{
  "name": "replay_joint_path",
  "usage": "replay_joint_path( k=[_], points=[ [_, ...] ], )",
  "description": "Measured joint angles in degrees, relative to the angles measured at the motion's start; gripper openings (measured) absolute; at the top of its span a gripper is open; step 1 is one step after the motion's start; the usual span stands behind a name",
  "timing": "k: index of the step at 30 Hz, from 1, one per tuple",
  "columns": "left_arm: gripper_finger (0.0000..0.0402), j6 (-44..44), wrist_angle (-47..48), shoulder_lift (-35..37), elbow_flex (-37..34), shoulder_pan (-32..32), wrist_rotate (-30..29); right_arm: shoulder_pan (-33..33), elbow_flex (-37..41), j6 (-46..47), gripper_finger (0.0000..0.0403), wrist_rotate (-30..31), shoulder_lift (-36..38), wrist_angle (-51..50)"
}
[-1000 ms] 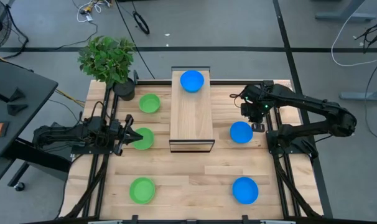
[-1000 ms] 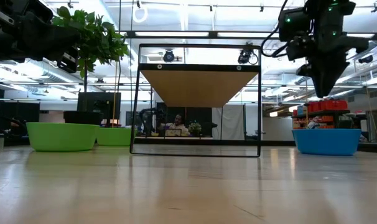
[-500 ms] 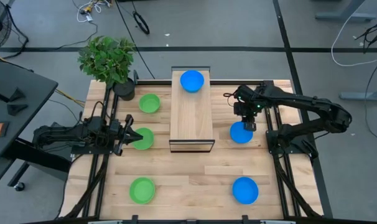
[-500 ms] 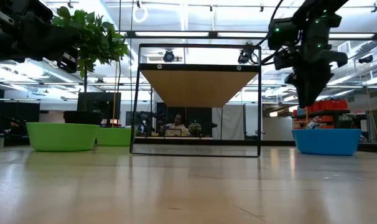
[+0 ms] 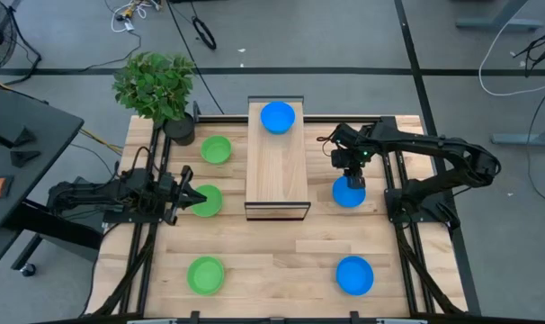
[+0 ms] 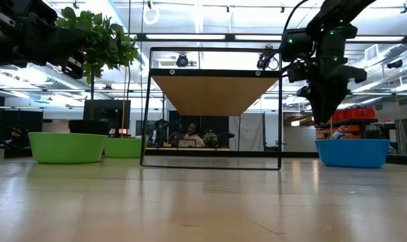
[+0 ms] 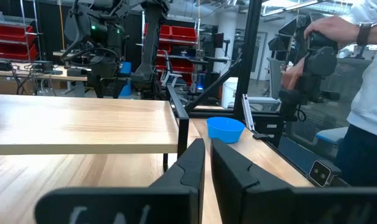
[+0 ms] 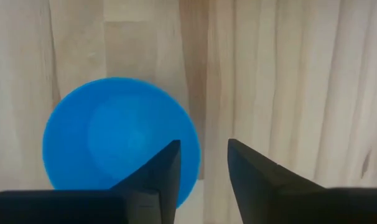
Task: Pick & Place Mini bowls
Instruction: Stack the top blue bowl on the blue bowl on the shelf
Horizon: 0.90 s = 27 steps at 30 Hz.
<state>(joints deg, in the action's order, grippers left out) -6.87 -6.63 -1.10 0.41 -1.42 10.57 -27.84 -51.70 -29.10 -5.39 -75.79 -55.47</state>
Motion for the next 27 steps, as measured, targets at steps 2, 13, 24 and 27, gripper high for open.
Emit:
replay_joint_path(
  k=[2, 13, 24, 27],
  points=[
    [0.0030, 0.00, 0.02, 0.00, 0.00, -0.01, 0.00, 0.01, 0.00, -1.31, 0.0122, -0.02, -0.12, 0.76],
    [0.0030, 0.00, 0.00, 0.00, -0.01, -0.01, 0.00, 2.17, 6.01, -8.16, 0.0110, 0.27, -0.08, 4.67],
    [0.0030, 0.00, 0.01, 0.00, 0.00, -0.01, 0.00, 3.11, 8.50, -10.65, 0.0110, 3.44, -0.08, 7.23],
    [0.0030, 0.00, 0.00, 0.00, 0.00, -0.01, 0.00, 3.11, 8.50, -10.65, 0.0110, 3.45, -0.08, 8.00]
  ],
)
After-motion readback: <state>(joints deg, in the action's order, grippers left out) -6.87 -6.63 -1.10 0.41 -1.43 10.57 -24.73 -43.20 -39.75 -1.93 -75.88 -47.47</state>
